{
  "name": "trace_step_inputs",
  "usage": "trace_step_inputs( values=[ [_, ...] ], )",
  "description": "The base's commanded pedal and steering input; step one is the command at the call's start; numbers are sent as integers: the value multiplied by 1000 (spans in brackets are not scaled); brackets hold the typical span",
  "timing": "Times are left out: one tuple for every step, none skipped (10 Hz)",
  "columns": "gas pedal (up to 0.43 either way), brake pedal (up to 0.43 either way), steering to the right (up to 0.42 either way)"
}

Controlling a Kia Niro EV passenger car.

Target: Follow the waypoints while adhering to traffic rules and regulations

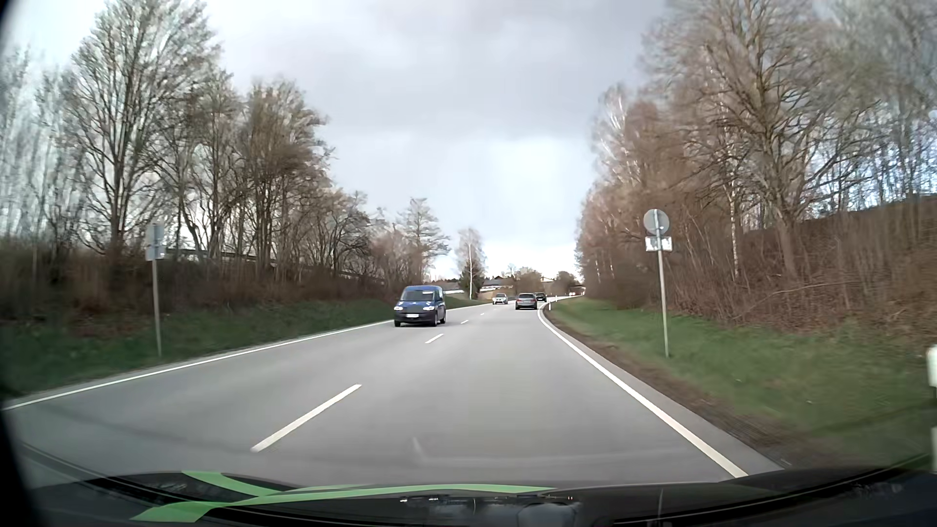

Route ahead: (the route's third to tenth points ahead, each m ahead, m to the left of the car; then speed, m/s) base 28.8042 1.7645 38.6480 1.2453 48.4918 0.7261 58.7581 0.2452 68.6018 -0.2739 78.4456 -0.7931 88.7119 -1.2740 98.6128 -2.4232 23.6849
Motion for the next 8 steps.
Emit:
trace_step_inputs(
  values=[
    [228,0,4],
    [228,0,4],
    [228,0,5],
    [228,0,5],
    [228,0,5],
    [228,0,5],
    [228,0,5],
    [228,0,5]
  ],
)
